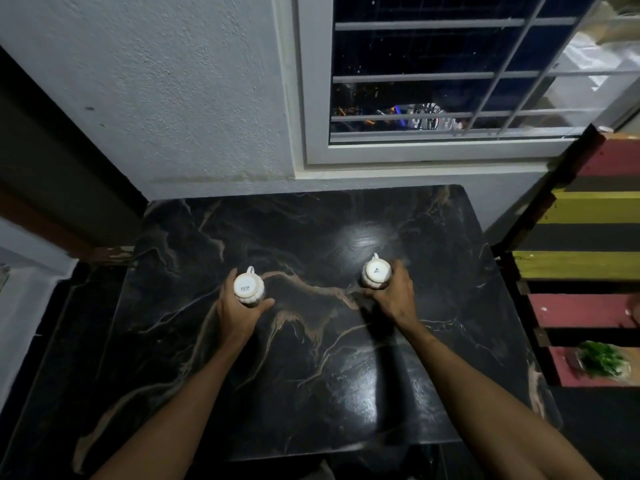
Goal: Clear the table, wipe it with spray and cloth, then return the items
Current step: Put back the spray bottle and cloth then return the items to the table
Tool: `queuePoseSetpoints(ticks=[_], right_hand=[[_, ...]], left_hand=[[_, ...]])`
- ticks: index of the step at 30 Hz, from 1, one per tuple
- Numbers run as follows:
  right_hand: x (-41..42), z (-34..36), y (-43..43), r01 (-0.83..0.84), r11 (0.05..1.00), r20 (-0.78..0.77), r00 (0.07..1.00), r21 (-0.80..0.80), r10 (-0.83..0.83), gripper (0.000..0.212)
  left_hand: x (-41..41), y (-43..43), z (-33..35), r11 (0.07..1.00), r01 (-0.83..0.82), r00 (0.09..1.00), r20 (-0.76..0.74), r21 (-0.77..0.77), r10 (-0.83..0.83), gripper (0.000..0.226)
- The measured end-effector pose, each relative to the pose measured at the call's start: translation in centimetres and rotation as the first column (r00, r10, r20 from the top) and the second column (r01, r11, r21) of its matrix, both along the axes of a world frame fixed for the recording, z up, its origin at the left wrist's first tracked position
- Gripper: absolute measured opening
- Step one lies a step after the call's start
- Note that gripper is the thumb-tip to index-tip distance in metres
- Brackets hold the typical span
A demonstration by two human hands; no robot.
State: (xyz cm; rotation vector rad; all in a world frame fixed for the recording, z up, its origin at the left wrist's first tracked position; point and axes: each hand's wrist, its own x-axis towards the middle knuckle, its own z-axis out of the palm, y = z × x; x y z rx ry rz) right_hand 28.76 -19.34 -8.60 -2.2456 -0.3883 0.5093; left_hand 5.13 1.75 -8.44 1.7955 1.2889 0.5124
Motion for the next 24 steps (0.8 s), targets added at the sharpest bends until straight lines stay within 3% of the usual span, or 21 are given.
queuePoseSetpoints(ticks=[3,10,19,24], right_hand=[[-0.4,1.6,-1.3,-0.032,0.999,0.020,0.999,0.007,0.032,0.108],[1.2,5.9,-7.7,-0.028,0.996,0.158,0.987,0.084,0.014,0.085],[10.7,6.3,-25.1,0.137,0.982,0.276,0.946,0.133,-0.170,0.054],[19.2,3.2,-41.0,0.346,0.929,0.213,0.905,0.133,-0.368,0.042]], left_hand=[[0.4,-1.0,1.2,0.990,0.015,1.000,-0.008,0.143,-0.013,0.103],[7.7,-7.8,6.3,0.906,0.222,0.974,-0.031,0.361,-0.226,0.082],[25.4,-28.3,7.6,0.792,0.491,0.842,0.035,0.362,-0.538,0.052],[36.1,-44.4,4.8,0.667,0.701,0.686,0.016,0.251,-0.727,0.047]])
